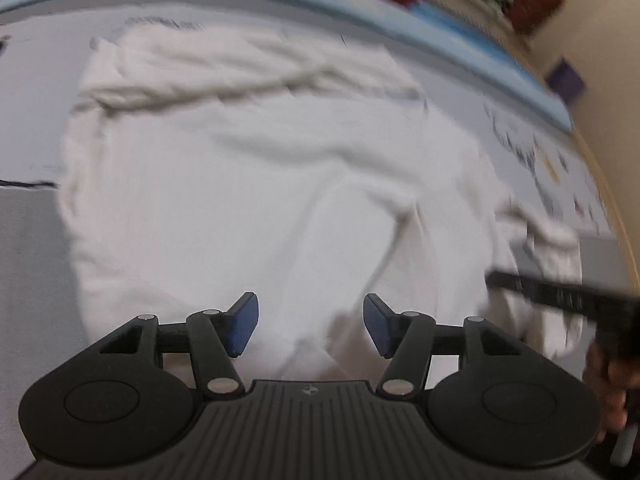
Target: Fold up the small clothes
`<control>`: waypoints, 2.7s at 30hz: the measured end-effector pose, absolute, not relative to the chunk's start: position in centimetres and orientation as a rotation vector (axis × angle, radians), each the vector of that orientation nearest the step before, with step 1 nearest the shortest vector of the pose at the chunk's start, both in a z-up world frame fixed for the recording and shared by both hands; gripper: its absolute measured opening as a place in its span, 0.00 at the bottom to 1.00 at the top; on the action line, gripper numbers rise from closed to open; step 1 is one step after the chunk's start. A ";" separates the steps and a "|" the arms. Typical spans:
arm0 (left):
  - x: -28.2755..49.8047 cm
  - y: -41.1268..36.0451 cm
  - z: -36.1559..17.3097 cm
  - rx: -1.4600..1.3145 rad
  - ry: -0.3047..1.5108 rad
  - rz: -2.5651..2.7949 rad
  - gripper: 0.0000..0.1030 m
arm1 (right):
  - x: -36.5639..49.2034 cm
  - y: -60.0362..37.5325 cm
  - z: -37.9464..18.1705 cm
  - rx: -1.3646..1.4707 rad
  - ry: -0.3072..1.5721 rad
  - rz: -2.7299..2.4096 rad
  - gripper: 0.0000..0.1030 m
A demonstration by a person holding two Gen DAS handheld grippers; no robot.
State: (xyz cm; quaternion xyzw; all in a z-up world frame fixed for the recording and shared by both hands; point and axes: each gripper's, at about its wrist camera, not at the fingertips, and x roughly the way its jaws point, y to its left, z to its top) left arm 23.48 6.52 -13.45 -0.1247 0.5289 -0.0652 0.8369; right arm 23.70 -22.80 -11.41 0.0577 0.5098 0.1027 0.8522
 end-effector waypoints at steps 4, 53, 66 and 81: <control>22.3 5.7 -13.4 -0.095 1.161 -0.177 0.20 | 23.7 -22.8 -12.2 0.115 1.097 0.245 0.05; 4.3 18.9 -9.0 0.215 1.295 -0.099 0.26 | 8.3 -31.4 -9.9 -0.203 1.250 0.849 0.08; 13.3 14.1 -2.8 -0.024 1.047 -0.017 0.34 | 20.1 -41.7 -11.6 0.248 1.211 -0.068 0.39; 21.7 6.9 -4.0 -0.012 1.042 -0.084 0.35 | 23.1 -46.6 -10.1 -0.105 0.974 -0.310 0.12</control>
